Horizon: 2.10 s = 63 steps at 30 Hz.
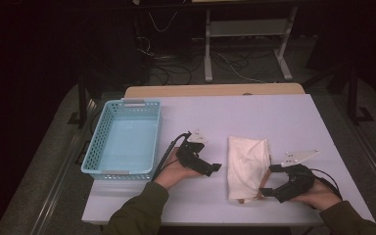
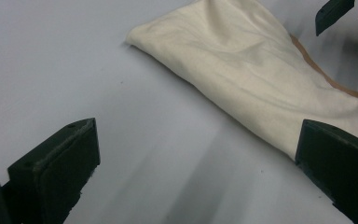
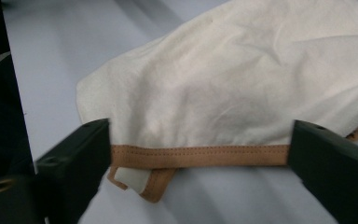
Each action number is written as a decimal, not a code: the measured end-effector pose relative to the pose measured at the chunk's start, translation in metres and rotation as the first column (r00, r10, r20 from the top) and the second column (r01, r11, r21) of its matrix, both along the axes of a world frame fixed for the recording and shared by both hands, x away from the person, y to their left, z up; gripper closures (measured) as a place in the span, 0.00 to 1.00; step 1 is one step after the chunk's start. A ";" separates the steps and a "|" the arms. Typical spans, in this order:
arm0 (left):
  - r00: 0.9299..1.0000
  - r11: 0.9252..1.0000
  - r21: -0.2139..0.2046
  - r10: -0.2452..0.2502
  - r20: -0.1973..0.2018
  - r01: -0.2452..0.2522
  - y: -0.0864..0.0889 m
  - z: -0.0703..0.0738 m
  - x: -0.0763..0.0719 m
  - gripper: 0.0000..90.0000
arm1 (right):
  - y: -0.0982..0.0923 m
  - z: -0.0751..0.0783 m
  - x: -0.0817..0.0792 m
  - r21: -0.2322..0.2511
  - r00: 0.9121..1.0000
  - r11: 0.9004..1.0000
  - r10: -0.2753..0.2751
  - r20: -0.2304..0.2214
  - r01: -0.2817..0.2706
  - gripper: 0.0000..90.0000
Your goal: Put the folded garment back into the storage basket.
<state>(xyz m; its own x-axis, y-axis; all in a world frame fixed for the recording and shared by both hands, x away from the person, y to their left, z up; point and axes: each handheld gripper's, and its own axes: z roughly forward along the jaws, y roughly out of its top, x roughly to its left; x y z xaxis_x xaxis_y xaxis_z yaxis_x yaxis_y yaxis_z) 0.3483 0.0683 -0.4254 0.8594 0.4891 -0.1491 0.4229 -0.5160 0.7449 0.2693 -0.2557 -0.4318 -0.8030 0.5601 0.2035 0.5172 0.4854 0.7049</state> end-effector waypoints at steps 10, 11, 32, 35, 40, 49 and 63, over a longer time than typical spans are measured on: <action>1.000 1.000 -0.014 -0.011 0.012 0.011 -0.025 0.003 0.020 0.00 | 0.000 0.000 0.000 0.012 1.000 1.000 -0.004 0.016 0.004 0.00; 1.000 1.000 -0.018 -0.009 0.019 0.009 -0.028 0.003 0.022 0.00 | 0.000 0.000 0.001 0.012 1.000 1.000 -0.004 0.020 0.004 0.00; 0.998 0.999 -0.005 0.052 0.025 -0.052 -0.062 0.004 0.073 0.19 | -0.005 0.001 0.003 0.032 1.000 0.999 -0.015 0.026 0.014 0.00; 0.998 0.998 0.006 0.055 0.026 -0.055 -0.065 0.002 0.079 0.25 | -0.005 0.001 0.003 0.033 1.000 0.999 -0.014 0.024 0.013 0.00; 0.998 0.998 0.026 0.062 0.021 -0.062 -0.068 -0.002 0.085 0.36 | -0.004 0.001 0.002 0.033 1.000 0.999 -0.009 0.019 0.008 0.00; 0.996 0.996 0.032 0.089 -0.022 -0.088 -0.069 -0.011 0.088 0.52 | -0.003 0.000 0.002 0.026 1.000 1.000 -0.003 0.022 0.003 0.00; 0.996 0.993 0.085 0.083 -0.040 -0.079 -0.076 -0.021 0.085 0.61 | -0.003 0.000 0.002 0.022 1.000 1.000 0.000 0.016 0.000 0.00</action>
